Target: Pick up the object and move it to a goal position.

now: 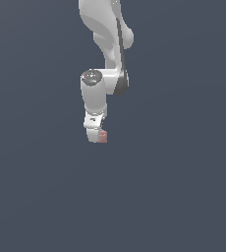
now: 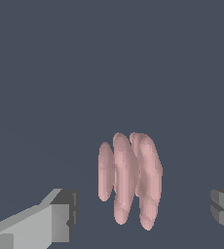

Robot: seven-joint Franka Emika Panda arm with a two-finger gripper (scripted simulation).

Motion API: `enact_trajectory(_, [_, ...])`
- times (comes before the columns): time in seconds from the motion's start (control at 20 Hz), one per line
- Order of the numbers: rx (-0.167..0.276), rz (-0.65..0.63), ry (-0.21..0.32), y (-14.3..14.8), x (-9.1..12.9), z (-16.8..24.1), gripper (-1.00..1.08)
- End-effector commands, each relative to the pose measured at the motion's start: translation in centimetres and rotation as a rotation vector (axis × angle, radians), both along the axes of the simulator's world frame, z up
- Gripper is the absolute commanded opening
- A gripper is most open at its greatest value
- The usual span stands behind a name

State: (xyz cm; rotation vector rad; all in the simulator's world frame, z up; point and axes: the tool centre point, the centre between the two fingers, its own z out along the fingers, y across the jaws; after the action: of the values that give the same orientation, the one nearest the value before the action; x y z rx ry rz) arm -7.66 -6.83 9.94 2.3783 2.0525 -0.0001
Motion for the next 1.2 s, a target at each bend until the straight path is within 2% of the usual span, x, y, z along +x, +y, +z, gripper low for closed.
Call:
enact_trajectory(0.0, [0.000,0.000,0.000,0.0,0.0,-0.1,1.00])
enact_trajectory(0.55, [0.000,0.004,0.000,0.0,-0.1,-4.3,1.00])
enact_trajectory(0.8, [0.000,0.005,0.000,0.0,-0.1,-5.0,1.00])
enact_trajectory(0.85, [0.000,0.005,0.000,0.0,-0.1,-5.0,-1.00])
enact_trajectory(1.15, [0.000,0.005,0.000,0.0,-0.1,-5.0,-1.00])
